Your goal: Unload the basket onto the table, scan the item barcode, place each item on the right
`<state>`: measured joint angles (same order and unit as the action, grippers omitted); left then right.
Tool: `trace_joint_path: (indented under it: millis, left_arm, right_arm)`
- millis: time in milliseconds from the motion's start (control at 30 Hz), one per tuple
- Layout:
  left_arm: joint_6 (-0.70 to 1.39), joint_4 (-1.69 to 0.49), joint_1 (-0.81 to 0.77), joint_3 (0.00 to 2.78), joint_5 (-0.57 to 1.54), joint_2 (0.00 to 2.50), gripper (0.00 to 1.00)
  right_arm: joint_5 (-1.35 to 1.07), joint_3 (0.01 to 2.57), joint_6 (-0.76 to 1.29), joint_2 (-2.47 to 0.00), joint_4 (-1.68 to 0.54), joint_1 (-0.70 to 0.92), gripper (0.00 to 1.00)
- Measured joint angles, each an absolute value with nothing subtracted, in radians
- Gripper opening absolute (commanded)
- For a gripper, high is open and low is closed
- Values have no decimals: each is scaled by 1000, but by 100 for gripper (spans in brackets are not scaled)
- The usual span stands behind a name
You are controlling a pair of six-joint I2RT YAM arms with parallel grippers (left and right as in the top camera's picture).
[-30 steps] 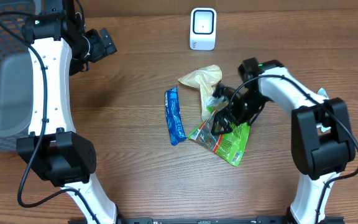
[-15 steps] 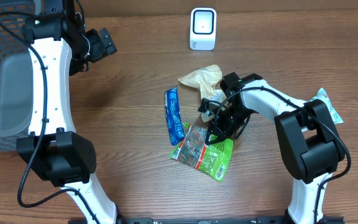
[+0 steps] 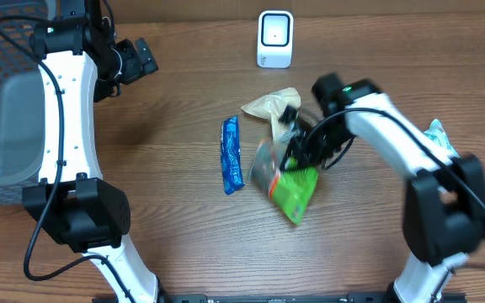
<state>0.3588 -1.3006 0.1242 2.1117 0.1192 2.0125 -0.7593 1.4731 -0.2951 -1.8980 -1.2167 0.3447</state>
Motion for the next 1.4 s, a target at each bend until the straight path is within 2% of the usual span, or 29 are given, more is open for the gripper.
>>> trace_joint_path:
  millis: [267,533,633,767,867,1067,1267,1400]
  left_arm:
    - [359,-1301,124,2112,119,2012,100]
    - [359,-1301,124,2112,119,2012,100]
    - [359,-1301,124,2112,119,2012,100]
    - [359,-1301,124,2112,119,2012,100]
    - [359,-1301,124,2112,119,2012,100]
    - [359,-1301,124,2112,119,2012,100]
    - [359,-1301,124,2112,120,2012,100]
    - [359,-1301,124,2112,119,2012,100]
  right_arm:
    - [-841,1588,-263,-1662,-1206,329,4]
    - [-1150,1595,-386,-1650,-1185,231,4]
    - [-1280,1595,-418,-1650,-1110,181,4]
    - [-1328,1596,-313,-1650,-912,151,3]
    - [-1232,1596,-169,-1650,-805,154,3]
    - [-783,1596,51,-1650,-770,212,3]
    - [-239,1596,131,-1664,-717,351,3]
    - [2,1617,145,-1716,-690,413,3]
